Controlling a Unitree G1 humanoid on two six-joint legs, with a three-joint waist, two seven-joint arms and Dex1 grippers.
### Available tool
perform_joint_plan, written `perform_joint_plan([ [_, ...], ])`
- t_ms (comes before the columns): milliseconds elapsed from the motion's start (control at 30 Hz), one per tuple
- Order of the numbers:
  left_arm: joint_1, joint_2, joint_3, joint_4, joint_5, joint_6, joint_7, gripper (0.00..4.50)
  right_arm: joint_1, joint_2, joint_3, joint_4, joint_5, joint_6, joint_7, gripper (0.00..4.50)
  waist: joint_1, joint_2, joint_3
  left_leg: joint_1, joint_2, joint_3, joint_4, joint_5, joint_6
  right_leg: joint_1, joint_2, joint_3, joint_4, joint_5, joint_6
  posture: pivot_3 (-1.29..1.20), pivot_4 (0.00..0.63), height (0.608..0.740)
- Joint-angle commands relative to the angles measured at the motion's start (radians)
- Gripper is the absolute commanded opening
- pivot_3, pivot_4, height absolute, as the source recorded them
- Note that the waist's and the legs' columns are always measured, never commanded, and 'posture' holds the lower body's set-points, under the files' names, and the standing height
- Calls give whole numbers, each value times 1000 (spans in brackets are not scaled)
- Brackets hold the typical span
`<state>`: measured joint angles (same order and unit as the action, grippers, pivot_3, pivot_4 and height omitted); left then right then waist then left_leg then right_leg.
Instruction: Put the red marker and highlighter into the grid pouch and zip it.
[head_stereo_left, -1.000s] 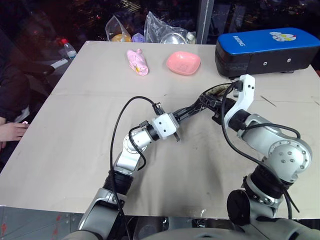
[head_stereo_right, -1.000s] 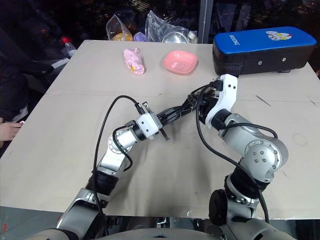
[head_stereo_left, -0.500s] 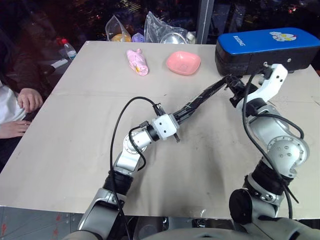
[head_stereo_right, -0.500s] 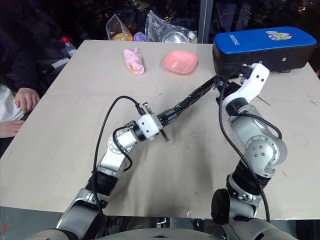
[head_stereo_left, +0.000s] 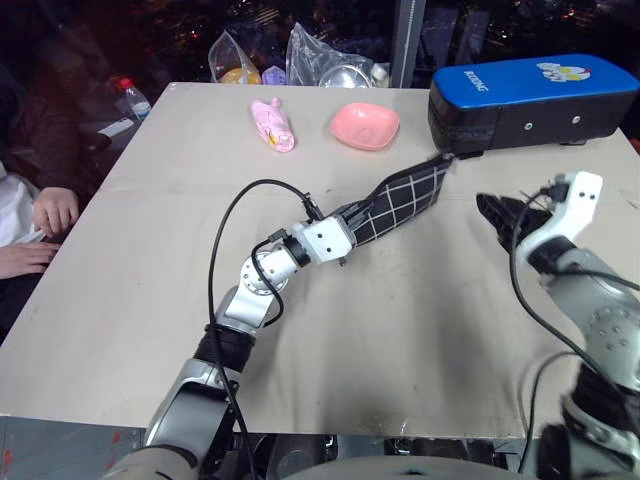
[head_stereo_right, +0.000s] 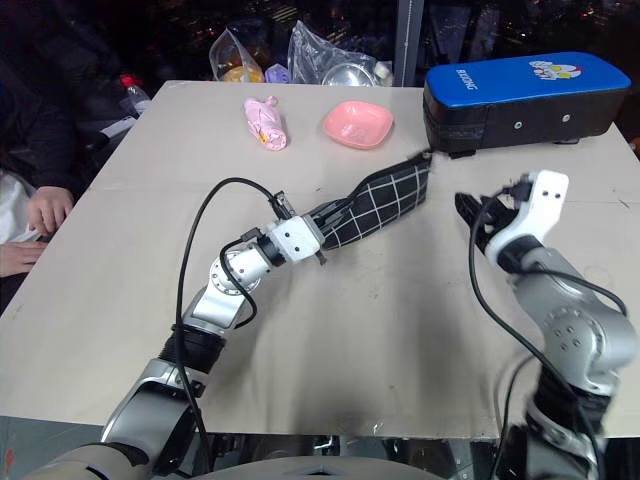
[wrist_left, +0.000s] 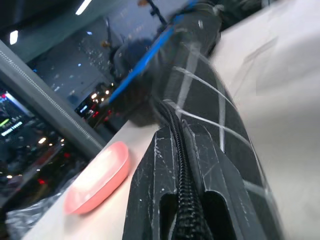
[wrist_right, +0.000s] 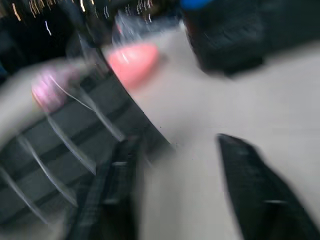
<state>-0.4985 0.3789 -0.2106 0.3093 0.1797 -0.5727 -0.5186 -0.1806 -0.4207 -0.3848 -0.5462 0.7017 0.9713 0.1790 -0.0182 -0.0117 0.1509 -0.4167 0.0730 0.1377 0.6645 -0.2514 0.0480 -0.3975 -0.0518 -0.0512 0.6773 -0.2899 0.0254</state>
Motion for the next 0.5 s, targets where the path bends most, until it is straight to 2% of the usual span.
perform_joint_plan([
  [33,50,72,-34,-4,-52,-38,-123,708,104,-112,22,-63,-17,-92,184,4280,-3,0,0,1,0,0,-1,0,0,0,0,0,0,0,0,0,150,740],
  [67,65,95,-42,-11,-79,-40,-169,919,141,-145,27,-64,-18,-115,233,4495,-5,0,0,2,1,1,-1,0,0,0,1,2,0,0,0,0,150,740],
  [200,137,180,-42,-71,-202,-53,-310,2766,264,-227,29,-23,-75,-247,381,4500,-9,0,0,2,1,1,-2,0,0,0,1,2,0,0,0,0,150,740],
  [300,211,200,-12,-141,-314,63,-359,4187,330,-277,46,31,-151,-361,468,4500,-2,0,0,2,1,1,-1,0,0,0,0,2,0,0,0,0,150,740],
  [333,246,207,2,-181,-373,138,-378,4472,346,-281,44,53,-162,-398,495,4500,1,-1,0,2,0,1,0,0,1,0,-1,2,0,0,0,0,150,740],
  [433,390,267,71,-343,-560,446,-393,4472,392,-281,7,164,-191,-568,612,4500,3,-1,1,2,0,1,0,0,0,0,-2,2,0,0,0,0,150,740],
  [500,492,312,128,-437,-633,577,-382,4472,420,-299,-8,259,-209,-682,718,4500,2,-1,1,2,1,0,0,0,0,0,-3,3,0,0,1,0,150,740],
])
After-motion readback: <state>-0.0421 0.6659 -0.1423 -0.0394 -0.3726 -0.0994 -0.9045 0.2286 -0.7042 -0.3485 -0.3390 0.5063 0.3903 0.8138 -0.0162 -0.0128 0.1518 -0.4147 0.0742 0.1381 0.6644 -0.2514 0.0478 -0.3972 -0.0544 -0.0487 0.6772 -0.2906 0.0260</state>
